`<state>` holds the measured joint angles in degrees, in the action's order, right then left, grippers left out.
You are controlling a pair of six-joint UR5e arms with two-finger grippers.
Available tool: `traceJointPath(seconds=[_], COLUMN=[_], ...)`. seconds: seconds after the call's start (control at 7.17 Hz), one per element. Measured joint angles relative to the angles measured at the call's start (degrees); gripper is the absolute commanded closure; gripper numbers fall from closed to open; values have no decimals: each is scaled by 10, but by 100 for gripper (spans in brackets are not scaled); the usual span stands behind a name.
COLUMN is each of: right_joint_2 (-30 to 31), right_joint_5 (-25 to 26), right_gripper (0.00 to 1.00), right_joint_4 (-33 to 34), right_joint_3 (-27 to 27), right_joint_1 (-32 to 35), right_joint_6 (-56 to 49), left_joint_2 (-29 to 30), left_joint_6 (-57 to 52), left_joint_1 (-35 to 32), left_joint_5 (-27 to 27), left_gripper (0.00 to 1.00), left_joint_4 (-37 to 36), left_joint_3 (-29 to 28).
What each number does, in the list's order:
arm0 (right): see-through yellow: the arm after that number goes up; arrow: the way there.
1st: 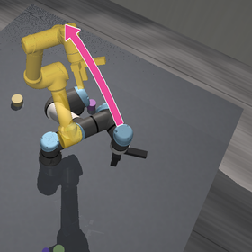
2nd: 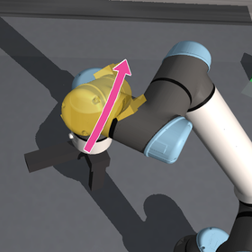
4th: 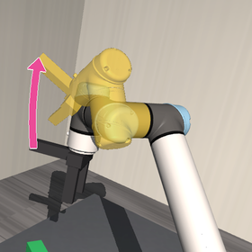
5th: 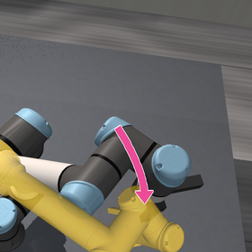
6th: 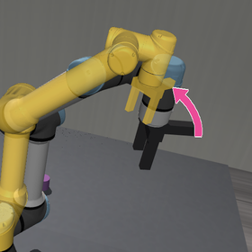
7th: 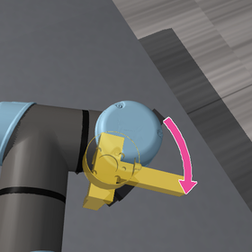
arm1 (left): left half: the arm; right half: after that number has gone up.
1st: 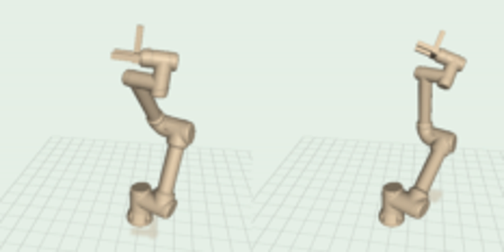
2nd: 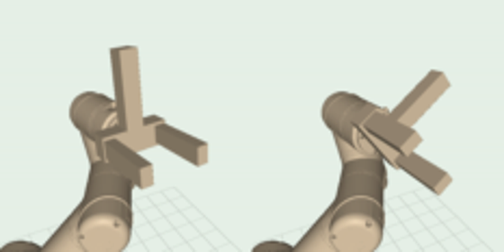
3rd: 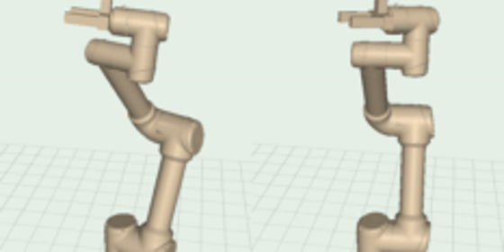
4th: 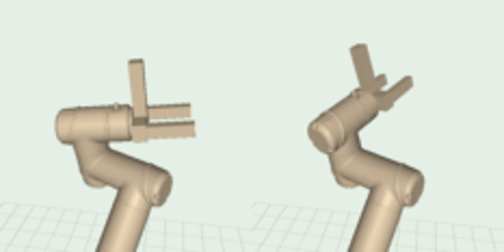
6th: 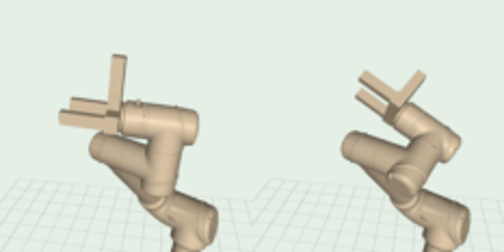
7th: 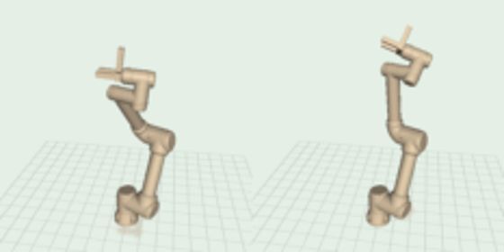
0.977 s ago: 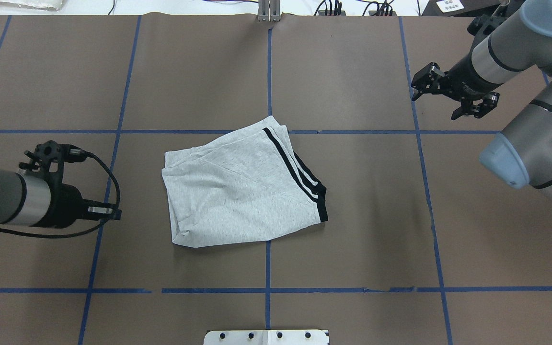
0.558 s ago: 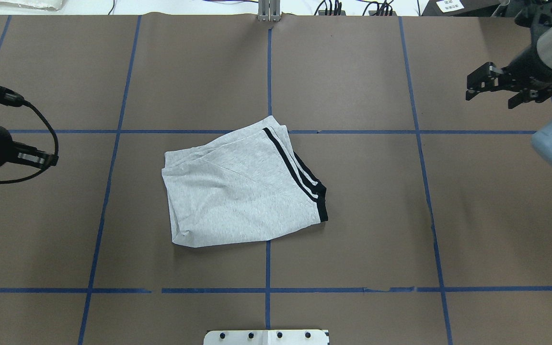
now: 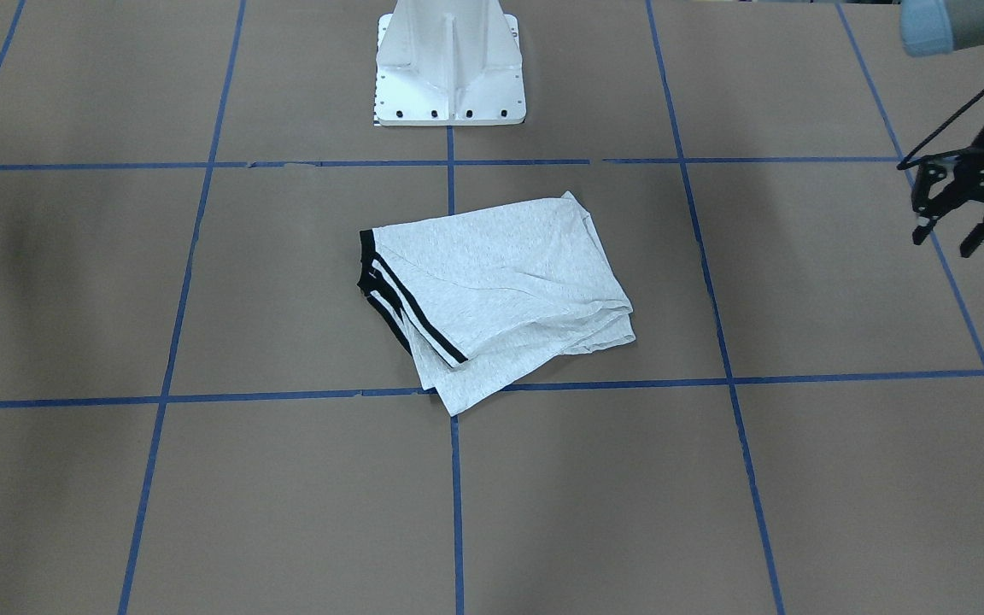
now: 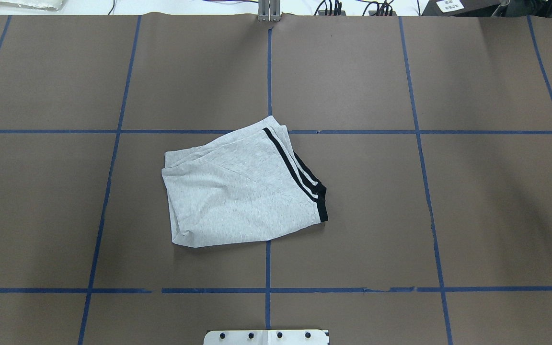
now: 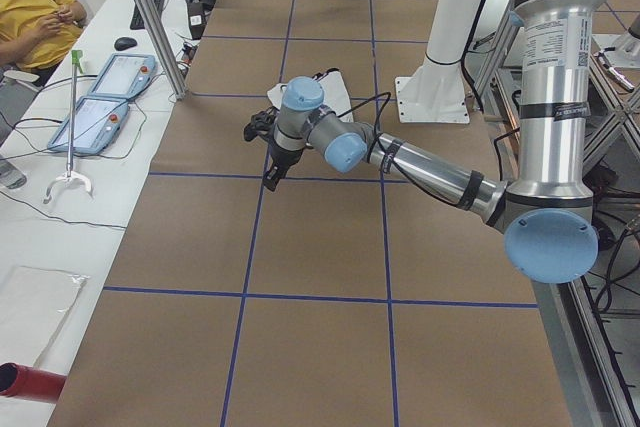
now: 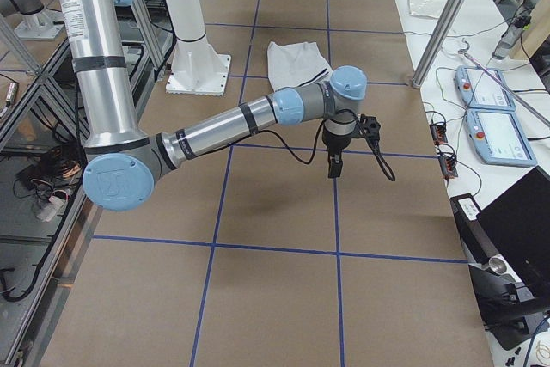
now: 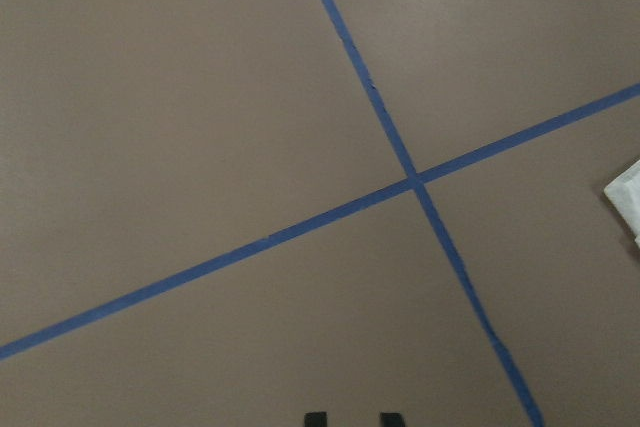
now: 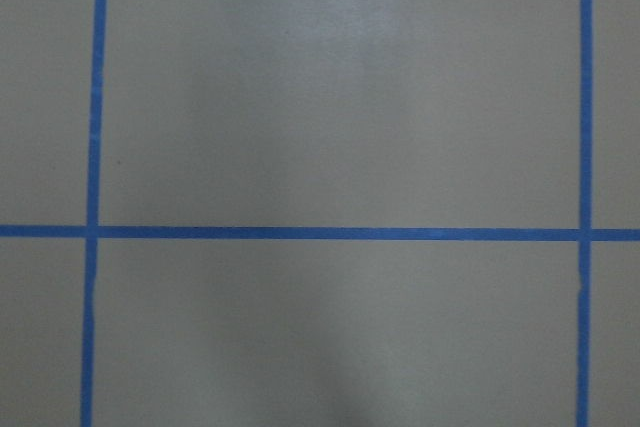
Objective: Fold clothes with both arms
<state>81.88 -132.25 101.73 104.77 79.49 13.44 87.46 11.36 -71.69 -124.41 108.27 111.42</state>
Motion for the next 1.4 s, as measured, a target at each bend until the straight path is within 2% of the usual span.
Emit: traceJointPath(seconds=[0.42, 0.7, 0.98, 1.4], right_joint_2=[38, 47, 47, 45], right_joint_5=[-36, -48, -59, -65], right_gripper=[0, 0, 0, 0], right_joint_4=[20, 19, 20, 17], right_joint_3=[0, -2, -19, -36], right_joint_1=[28, 29, 30, 30], right_joint_6=[-59, -58, -57, -60], left_joint_2=[15, 19, 16, 16], left_joint_6=[-85, -140, -150, -97], left_joint_1=[-75, -97, -101, -102], left_joint_5=[-59, -68, -73, -74], left_gripper=[0, 0, 0, 0], left_joint_4=[-6, -8, -9, -4], left_joint_3=[-67, -96, -110, -109])
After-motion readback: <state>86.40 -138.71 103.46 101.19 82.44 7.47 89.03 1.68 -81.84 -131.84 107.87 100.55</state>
